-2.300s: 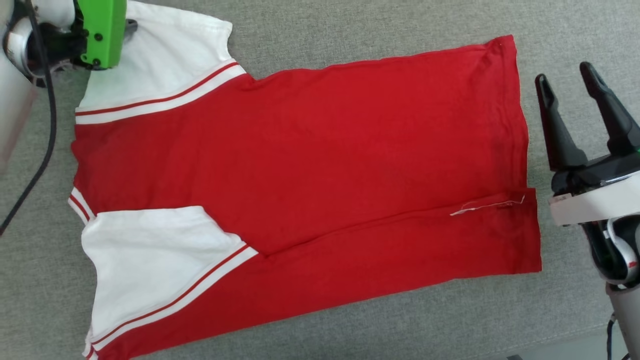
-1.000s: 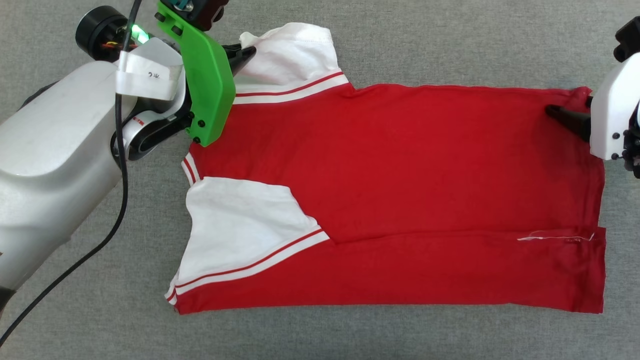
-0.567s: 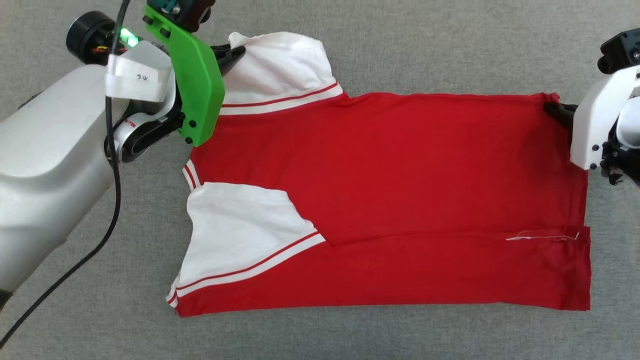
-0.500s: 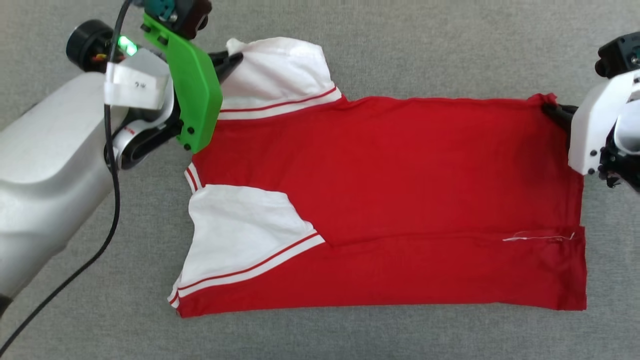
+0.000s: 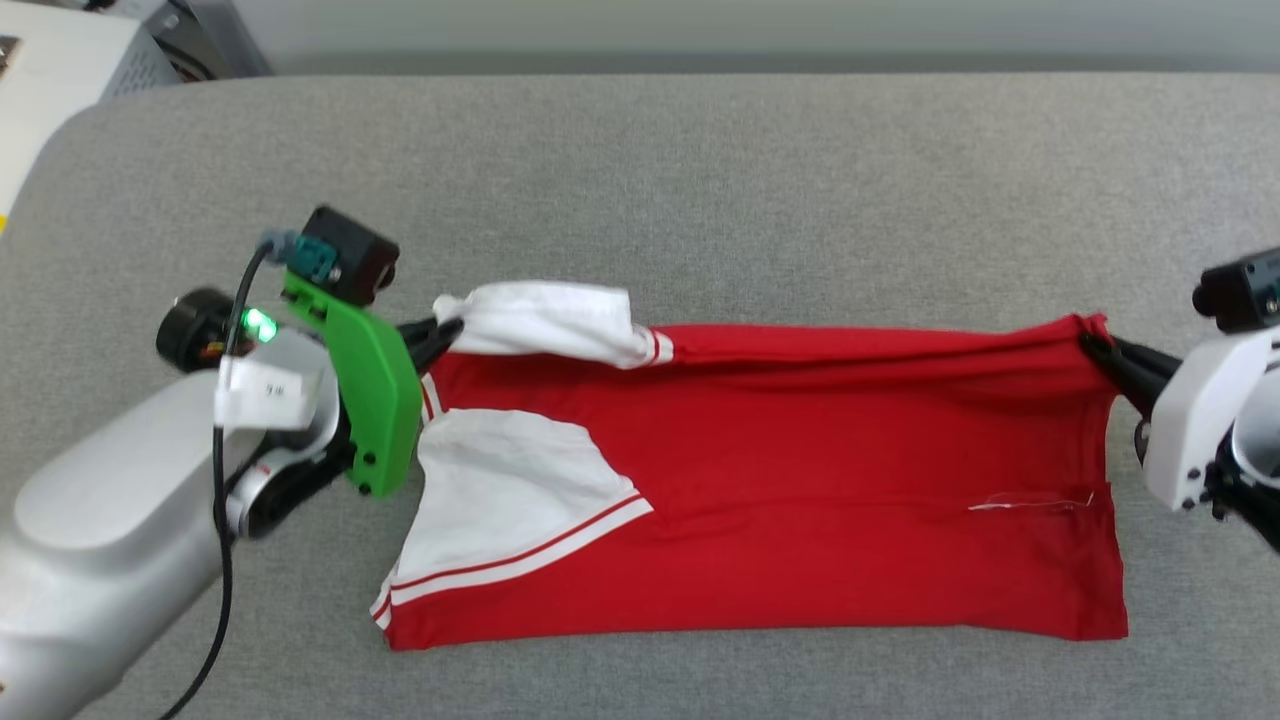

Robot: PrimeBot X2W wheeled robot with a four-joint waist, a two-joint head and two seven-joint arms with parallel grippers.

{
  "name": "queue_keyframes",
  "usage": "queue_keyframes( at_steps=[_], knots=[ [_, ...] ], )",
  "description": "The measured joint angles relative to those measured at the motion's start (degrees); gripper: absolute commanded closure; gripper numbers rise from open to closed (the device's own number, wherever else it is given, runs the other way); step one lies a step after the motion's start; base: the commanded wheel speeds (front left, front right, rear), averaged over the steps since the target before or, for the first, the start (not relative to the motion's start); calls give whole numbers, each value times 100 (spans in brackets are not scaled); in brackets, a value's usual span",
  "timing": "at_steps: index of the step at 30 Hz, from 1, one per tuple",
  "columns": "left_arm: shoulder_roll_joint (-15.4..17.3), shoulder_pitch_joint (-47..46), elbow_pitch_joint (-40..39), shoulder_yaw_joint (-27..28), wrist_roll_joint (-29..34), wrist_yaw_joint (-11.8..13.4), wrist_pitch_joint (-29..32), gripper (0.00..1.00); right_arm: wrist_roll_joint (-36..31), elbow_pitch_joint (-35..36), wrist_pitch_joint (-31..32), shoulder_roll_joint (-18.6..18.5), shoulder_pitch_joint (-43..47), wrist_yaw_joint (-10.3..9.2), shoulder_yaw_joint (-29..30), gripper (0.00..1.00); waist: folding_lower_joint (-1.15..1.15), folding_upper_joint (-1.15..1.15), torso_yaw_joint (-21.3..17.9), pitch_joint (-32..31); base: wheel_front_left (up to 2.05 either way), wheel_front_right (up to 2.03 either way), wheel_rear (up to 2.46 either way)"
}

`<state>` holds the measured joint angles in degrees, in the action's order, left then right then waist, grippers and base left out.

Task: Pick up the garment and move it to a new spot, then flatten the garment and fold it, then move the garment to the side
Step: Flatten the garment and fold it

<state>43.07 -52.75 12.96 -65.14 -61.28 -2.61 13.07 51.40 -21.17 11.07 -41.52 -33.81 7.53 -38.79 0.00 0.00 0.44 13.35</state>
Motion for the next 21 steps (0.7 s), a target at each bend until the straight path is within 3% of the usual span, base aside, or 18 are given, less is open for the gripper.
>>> queue_keyframes(
  at_steps=[11, 21],
  knots=[
    [367, 1332, -660, -299, -286, 536, -304, 100, 44, 600, -479, -138, 1491, 0, 321, 100, 0, 0, 122, -382, 0, 0, 0],
    [243, 1863, -481, -389, -546, 647, -549, 100, 127, 573, -370, 143, 2390, 0, 679, 100, 0, 0, 110, -241, 0, 0, 0]
  ],
)
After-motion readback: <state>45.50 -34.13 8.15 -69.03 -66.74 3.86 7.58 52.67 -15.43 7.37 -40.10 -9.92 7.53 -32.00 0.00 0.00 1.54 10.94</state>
